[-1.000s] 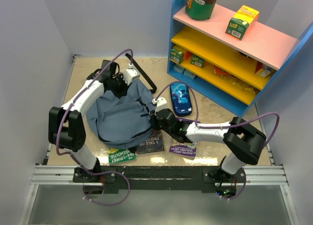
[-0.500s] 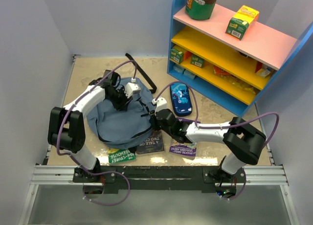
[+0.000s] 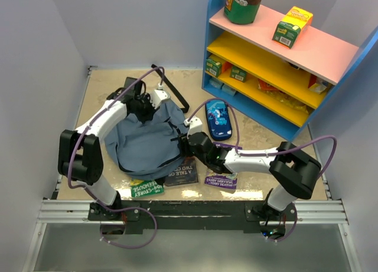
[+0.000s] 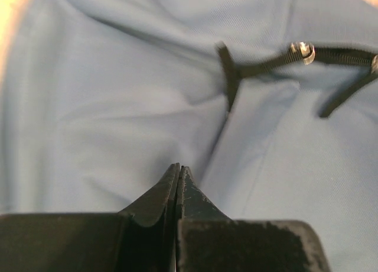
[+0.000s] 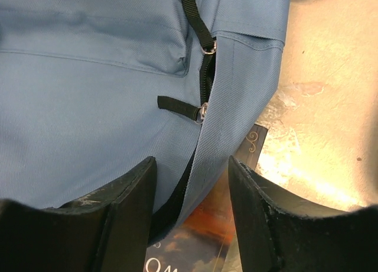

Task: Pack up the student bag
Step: Adjust the student bag at the center of the board.

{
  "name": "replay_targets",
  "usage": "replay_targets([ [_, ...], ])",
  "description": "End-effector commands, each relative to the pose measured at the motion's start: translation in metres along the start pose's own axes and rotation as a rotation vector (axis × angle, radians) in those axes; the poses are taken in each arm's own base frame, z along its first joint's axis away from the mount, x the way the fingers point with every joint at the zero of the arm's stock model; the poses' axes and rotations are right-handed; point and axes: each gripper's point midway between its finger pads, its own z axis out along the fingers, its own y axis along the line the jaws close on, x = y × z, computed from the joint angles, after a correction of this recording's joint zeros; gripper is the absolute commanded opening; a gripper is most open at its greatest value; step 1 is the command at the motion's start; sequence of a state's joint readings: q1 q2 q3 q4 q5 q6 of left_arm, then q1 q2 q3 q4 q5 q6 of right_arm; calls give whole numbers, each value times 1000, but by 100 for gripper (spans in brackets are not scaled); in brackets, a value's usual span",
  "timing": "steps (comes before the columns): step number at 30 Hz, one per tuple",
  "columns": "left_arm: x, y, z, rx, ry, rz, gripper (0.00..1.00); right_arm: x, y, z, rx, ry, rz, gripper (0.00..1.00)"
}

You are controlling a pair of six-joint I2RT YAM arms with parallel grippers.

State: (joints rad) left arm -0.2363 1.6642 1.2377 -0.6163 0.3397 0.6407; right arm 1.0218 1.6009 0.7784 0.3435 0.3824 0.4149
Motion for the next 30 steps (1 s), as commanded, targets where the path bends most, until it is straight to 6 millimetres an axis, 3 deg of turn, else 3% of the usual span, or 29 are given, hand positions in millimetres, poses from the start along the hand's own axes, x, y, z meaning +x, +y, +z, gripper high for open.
replay_targets([
  [1, -61, 33, -62, -119, -191, 8, 0, -16, -5, -2, 27, -72, 15, 56],
  [3, -63, 31, -68, -94, -203, 7, 0, -12, -8, -2, 38, -68, 28, 56],
  [6, -44, 3, -58, 32, -162, 10, 0, -12, -12, -6, 45, -81, 49, 57],
  [8, -20, -15, -46, 93, -115, -3, 12, -17, -13, -11, 43, -96, 50, 58],
  [11, -1, -29, -35, 128, -95, 3, 23, -38, -11, -22, 25, -154, 41, 60],
  [17, 9, -29, -22, 123, -81, 28, 48, -69, 2, -37, -38, -214, 5, 63],
  [24, 10, -7, -6, 36, -70, 40, 50, -66, 34, -45, -158, -208, -45, 61],
  [30, 25, -26, 10, 77, -7, 82, 55, -55, 58, -47, -209, -180, -45, 60],
])
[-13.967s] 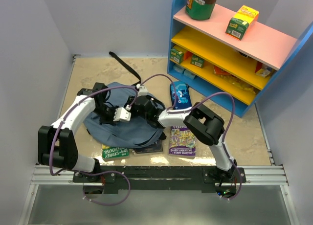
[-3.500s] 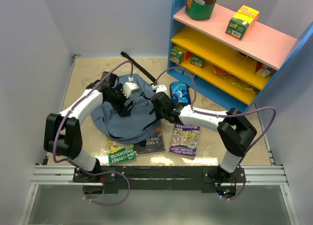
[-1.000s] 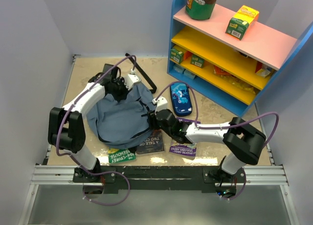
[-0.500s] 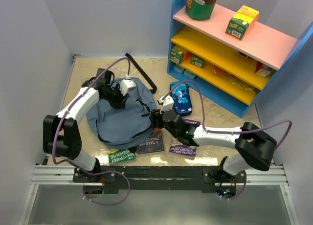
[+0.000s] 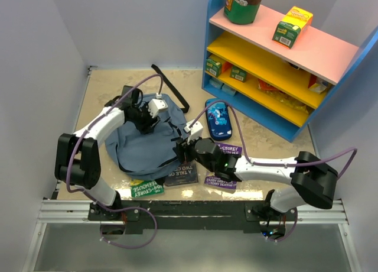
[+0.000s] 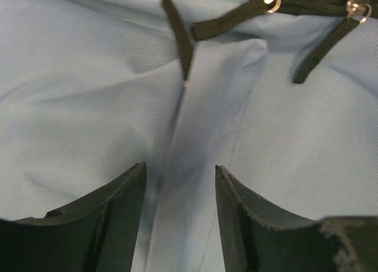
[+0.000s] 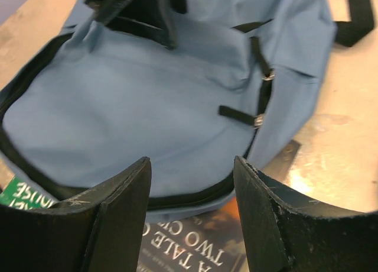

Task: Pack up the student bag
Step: Adjust the student bag at the center of the board.

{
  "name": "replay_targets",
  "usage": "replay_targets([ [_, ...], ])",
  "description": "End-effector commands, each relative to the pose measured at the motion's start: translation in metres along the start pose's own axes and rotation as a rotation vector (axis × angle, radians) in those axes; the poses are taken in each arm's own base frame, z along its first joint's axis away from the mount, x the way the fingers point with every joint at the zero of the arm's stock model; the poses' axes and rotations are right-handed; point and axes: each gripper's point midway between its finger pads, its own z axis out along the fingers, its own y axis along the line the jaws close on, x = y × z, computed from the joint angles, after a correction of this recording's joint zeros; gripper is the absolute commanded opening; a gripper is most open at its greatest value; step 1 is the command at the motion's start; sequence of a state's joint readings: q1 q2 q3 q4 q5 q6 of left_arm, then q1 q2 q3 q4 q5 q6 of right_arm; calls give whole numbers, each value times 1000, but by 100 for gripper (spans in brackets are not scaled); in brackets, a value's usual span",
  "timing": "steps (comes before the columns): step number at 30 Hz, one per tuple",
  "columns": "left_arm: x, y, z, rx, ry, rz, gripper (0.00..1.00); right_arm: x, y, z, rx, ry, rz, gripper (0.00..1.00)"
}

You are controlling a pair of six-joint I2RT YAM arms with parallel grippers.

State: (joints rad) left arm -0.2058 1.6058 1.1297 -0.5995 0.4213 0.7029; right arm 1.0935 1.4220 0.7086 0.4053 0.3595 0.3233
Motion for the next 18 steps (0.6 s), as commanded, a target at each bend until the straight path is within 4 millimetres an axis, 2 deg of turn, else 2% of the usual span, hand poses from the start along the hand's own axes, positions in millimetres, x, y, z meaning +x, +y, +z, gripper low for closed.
replay_targets([
  [1, 8, -12, 14, 35, 29, 63, 53, -23, 25, 2, -63, -59, 15, 60],
  [3, 12, -21, 16, 75, 43, 68, 46, -24, 23, 0, -53, -64, 17, 60],
  [6, 17, -19, 15, 63, 66, 72, 24, -27, 17, -3, -28, -70, 12, 60],
  [7, 18, -18, 15, 54, 74, 70, 3, -26, 16, -3, -23, -65, 9, 60],
  [11, 1, -1, 4, -10, 62, 53, 0, -31, 4, -2, 22, -78, 6, 59],
  [14, -30, 18, -15, -93, 2, 50, 0, -37, -3, 5, 40, -80, 28, 58],
  [15, -38, 25, -23, -128, -15, 46, 0, -44, 2, 7, 26, -91, 35, 58],
  [16, -55, 34, -33, -163, -49, 50, 0, -49, 7, 8, 6, -104, 42, 58],
  [18, -72, 41, -45, -197, -92, 34, 0, -52, 21, 14, -53, -99, 35, 57],
])
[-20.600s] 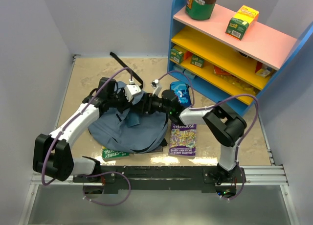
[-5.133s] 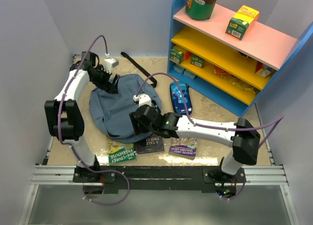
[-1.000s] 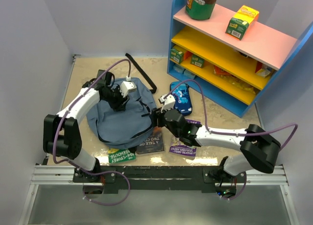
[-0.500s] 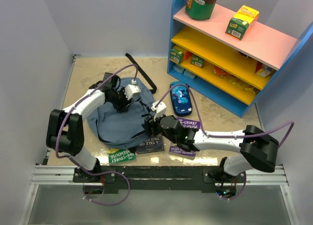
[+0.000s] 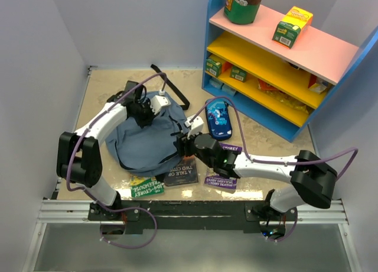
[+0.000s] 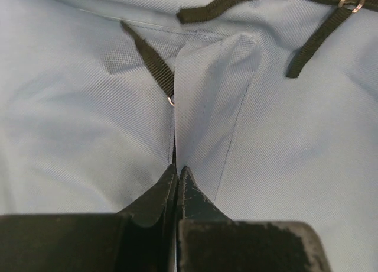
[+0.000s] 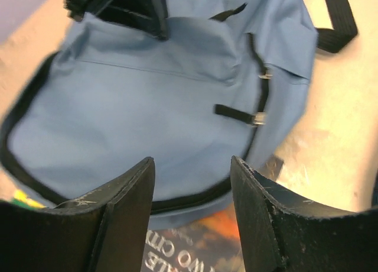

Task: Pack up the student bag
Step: Adjust the student bag at the center of the board.

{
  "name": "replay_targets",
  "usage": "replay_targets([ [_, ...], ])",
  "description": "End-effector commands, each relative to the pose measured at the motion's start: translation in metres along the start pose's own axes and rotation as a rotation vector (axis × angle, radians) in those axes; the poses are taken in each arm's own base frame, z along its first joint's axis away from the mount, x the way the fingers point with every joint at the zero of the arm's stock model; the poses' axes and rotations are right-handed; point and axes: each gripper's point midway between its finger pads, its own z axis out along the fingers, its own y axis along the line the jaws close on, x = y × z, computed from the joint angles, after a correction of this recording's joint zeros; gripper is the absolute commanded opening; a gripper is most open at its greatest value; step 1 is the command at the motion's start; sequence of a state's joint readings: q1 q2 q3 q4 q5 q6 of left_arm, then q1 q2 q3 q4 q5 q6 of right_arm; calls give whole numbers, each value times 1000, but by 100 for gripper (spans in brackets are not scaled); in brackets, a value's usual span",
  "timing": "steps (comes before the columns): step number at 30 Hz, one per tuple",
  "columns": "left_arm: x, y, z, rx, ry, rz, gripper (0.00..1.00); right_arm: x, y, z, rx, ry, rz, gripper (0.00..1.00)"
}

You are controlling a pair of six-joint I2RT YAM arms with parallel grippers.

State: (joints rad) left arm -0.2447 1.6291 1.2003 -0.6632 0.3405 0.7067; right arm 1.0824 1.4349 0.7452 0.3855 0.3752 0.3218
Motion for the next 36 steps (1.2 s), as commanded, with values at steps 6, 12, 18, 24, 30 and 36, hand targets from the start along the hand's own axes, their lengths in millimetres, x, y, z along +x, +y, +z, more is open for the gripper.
replay_targets([
  [6, -83, 44, -60, -166, -200, -18, 0, 5, 62, 13, -177, 4, 16, 50],
  [12, -78, 34, -67, -143, -185, 11, 0, 75, 47, 13, -114, 139, 32, 43],
  [18, -80, 41, -81, -184, -175, 45, 0, 107, 38, 13, -82, 211, 51, 44],
  [24, -63, 32, -69, -140, -121, 49, 0, -9, 26, 11, -80, 31, 55, 59],
  [30, -31, 19, -49, -110, -51, 70, 0, -102, -42, 19, 39, -59, 72, 63],
  [36, -15, 12, -39, -95, -23, 73, 0, -87, -72, 38, 121, 56, 21, 60],
])
